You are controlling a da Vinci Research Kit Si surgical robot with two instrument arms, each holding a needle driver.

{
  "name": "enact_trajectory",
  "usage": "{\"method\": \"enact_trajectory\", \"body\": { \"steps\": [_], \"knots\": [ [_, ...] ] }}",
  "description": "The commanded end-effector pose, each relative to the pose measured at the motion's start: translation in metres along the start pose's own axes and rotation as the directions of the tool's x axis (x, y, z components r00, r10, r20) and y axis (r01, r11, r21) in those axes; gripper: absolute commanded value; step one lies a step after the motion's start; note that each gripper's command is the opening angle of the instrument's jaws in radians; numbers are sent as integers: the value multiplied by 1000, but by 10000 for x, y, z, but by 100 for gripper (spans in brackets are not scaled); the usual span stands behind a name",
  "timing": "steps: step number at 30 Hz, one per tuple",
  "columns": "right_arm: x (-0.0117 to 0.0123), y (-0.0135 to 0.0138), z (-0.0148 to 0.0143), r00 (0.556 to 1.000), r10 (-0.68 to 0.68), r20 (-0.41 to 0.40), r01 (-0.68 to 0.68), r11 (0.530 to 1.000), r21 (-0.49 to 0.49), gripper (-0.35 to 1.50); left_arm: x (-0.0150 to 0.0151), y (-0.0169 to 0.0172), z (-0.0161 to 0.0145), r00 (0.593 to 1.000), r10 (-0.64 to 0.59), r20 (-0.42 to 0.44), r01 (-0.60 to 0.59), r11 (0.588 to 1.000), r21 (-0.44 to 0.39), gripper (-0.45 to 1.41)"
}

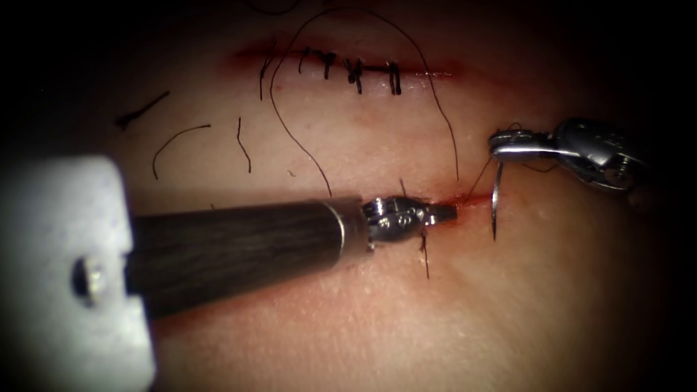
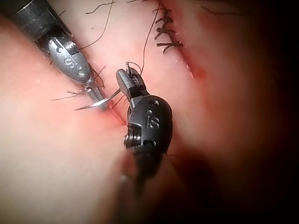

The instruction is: Wound Closure

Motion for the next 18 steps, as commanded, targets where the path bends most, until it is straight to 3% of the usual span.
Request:
{"method": "enact_trajectory", "body": {
  "steps": [1, 10, 18],
  "knots": [
    [-6, 0, 6, 1000, -16, 3, 16, 1000, -4, -35, -2, 0, 9, 1000, -2, -1, 2, 1000, 0, -31],
    [-16, 8, 11, 996, -89, 18, 89, 996, -27, -35, -2, 1, 20, 999, -16, 38, 16, 1000, 2, -30],
    [-16, 0, 26, 980, -197, 17, 198, 980, -21, -35, -20, -9, 31, 997, -16, 70, 15, 1000, 6, -33]
  ]
}}
